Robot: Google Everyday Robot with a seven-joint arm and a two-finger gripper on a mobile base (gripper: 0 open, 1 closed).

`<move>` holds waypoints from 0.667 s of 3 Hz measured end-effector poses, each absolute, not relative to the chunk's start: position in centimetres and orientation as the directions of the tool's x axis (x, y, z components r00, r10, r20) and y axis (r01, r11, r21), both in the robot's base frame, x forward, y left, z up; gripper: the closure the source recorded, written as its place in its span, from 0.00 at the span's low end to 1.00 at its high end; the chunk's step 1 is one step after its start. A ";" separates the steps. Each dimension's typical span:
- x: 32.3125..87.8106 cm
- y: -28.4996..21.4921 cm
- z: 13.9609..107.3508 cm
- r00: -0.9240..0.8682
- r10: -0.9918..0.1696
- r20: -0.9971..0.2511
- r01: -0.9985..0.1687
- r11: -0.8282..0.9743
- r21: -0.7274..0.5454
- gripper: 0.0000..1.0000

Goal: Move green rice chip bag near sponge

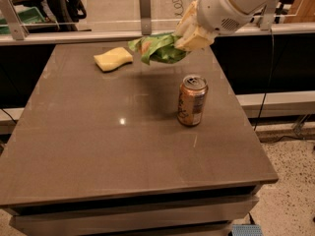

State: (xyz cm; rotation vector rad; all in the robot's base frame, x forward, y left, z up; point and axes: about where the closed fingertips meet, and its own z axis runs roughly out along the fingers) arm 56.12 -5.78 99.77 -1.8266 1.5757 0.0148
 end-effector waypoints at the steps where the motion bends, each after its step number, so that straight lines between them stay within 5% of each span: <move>1: 59.2 -8.1 99.3 0.255 -0.858 -0.446 -0.862 0.008 -0.507 1.00; 2: 61.8 -9.5 97.5 0.258 -0.856 -0.449 -0.867 -0.001 -0.497 1.00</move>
Offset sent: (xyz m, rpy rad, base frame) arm 0.0895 -0.0593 -0.0470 0.0073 0.0140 0.0082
